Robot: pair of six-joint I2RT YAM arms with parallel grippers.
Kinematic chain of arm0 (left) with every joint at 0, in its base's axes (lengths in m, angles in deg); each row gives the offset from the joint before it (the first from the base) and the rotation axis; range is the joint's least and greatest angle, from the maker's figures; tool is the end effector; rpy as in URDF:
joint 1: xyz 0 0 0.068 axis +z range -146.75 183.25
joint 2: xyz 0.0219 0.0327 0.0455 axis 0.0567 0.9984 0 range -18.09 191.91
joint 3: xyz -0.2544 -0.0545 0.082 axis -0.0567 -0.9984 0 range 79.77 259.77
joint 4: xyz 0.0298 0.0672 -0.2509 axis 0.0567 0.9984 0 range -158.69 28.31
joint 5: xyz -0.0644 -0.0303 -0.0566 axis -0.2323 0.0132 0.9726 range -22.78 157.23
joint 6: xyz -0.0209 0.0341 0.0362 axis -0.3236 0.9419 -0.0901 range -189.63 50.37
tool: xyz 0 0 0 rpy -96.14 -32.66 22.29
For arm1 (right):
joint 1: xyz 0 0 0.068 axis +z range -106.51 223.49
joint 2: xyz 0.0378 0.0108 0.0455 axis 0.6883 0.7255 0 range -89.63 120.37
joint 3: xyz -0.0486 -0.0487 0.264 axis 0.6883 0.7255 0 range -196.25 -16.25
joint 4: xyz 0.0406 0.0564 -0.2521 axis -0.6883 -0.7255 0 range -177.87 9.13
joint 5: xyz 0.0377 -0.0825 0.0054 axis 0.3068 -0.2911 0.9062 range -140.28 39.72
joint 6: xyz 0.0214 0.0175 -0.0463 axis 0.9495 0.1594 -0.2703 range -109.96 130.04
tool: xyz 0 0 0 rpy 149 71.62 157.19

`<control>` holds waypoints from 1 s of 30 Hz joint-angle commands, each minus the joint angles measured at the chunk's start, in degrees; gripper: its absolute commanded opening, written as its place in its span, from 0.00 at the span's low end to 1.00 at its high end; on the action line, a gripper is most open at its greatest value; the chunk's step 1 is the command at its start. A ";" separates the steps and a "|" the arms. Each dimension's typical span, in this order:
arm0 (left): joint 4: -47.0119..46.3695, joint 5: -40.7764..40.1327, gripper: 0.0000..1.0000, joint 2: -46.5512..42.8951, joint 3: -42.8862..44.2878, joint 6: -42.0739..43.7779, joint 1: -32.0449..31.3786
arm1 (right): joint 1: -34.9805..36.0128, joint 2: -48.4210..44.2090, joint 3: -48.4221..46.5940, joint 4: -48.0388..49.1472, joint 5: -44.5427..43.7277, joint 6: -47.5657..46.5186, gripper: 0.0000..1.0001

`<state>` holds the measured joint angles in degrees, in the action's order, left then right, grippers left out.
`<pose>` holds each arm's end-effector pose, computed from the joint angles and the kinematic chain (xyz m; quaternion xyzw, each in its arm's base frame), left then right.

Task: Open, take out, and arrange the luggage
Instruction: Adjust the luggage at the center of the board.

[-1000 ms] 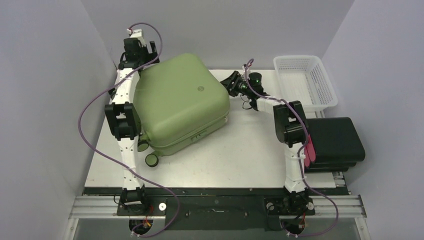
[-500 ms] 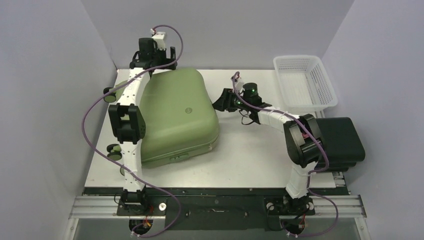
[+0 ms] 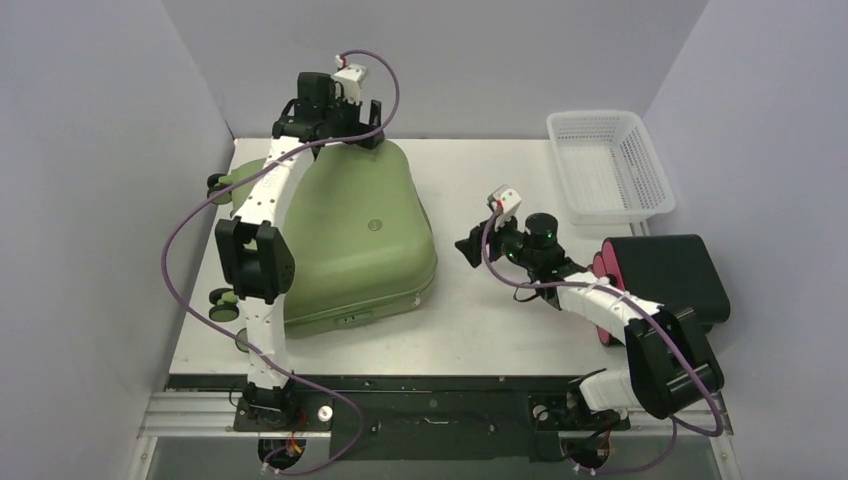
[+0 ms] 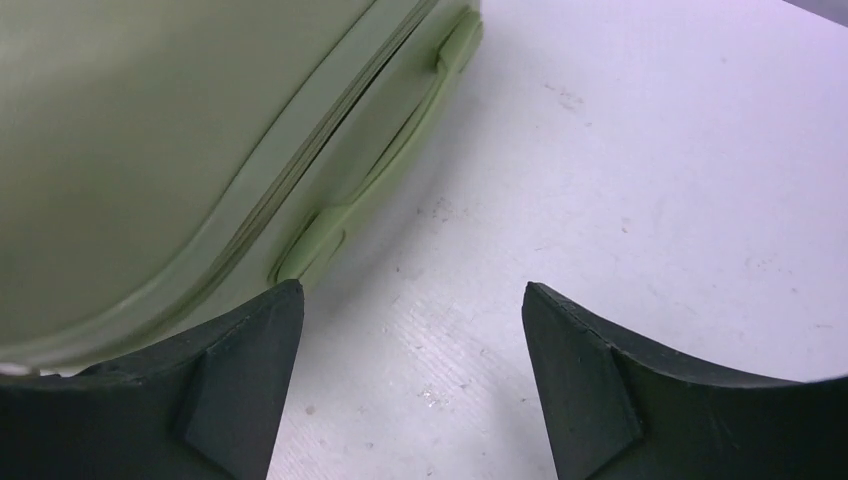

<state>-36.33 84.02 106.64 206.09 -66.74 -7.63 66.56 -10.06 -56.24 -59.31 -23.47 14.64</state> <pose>0.4955 -0.1058 0.3419 0.1748 0.8451 -0.1608 0.4789 0.2695 0.1323 0.2305 -0.2607 0.7551 0.3188 0.5101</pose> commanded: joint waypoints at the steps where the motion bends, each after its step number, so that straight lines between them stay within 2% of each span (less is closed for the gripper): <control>1: 3.48 7.58 0.96 -6.85 -7.57 2.75 -2.85 | 1.53 -1.16 8.11 17.76 6.47 -9.14 0.76; 7: 4.72 6.47 0.96 -12.75 -12.90 6.15 -4.71 | 8.87 -3.02 12.16 17.65 7.97 -13.76 0.74; 10: 3.83 4.56 0.96 -17.20 -18.61 8.10 -6.52 | 12.30 -0.72 14.24 23.28 5.95 -7.32 0.70; 13: 2.12 3.22 0.96 -19.08 -22.28 8.97 -8.09 | 15.37 3.18 15.68 33.67 1.94 2.75 0.67; 16: 1.28 2.60 0.96 -19.07 -24.47 9.02 -9.12 | 18.21 4.80 15.79 38.11 -1.42 5.25 0.66; 21: 0.49 1.46 0.96 -17.79 -24.22 9.18 -9.48 | 20.67 6.31 13.02 33.77 -1.60 8.61 0.64; 24: -2.39 -0.99 0.96 -18.03 -25.73 8.36 -9.21 | 20.52 5.61 11.33 27.86 -0.86 9.91 0.59; 30: -7.57 -5.40 0.96 -19.85 -29.86 4.51 -8.06 | 20.58 2.73 8.52 17.28 1.98 14.31 0.57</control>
<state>-44.90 81.75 87.25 179.45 -57.60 -16.50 86.47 -4.77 -43.65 -38.43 -22.66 24.91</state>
